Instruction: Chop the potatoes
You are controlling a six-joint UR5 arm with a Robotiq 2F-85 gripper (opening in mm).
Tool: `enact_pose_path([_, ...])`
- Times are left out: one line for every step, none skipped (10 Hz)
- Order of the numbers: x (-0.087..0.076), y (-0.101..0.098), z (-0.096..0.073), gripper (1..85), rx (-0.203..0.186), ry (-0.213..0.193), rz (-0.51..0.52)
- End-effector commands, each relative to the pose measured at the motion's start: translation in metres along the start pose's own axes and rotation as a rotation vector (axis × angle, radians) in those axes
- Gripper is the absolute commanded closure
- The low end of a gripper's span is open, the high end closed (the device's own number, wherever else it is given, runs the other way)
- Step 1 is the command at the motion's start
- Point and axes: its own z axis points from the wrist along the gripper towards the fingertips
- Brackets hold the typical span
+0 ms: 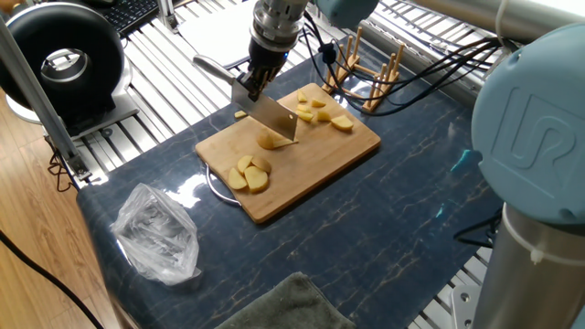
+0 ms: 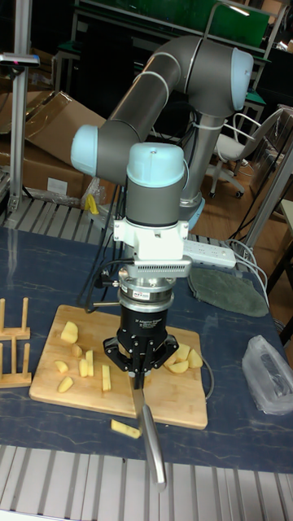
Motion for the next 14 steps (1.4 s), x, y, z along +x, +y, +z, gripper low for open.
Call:
enact_pose_path([-0.002, 0.002, -0.001, 84.7, -0.013, -0.010, 0.010])
enact_pose_path([-0.003, 0.003, -0.001, 84.7, -0.019, -0.014, 0.006])
enact_pose_path([-0.005, 0.003, -0.003, 84.7, -0.025, -0.018, 0.007])
enact_pose_path([-0.005, 0.005, -0.003, 84.7, -0.036, -0.020, 0.016])
enact_pose_path([-0.006, 0.005, -0.003, 84.7, -0.038, -0.022, 0.023])
enact_pose_path([-0.007, 0.005, -0.003, 84.7, -0.041, -0.026, 0.030])
enact_pose_path([-0.008, 0.005, -0.001, 84.7, -0.046, -0.031, 0.035])
enact_pose_path([-0.009, 0.002, -0.001, 84.7, -0.048, -0.036, 0.031])
enact_pose_path([-0.008, -0.001, -0.001, 84.7, -0.052, -0.039, 0.020])
enact_pose_path([-0.008, -0.004, 0.000, 84.7, -0.054, -0.043, 0.012])
enact_pose_path([-0.008, -0.007, 0.001, 84.7, -0.054, -0.043, 0.002])
enact_pose_path([-0.008, -0.008, 0.001, 84.7, -0.053, -0.043, -0.004])
enact_pose_path([-0.008, -0.009, 0.001, 84.7, -0.049, -0.042, -0.010])
enact_pose_path([-0.007, -0.010, 0.001, 84.7, -0.046, -0.040, -0.013])
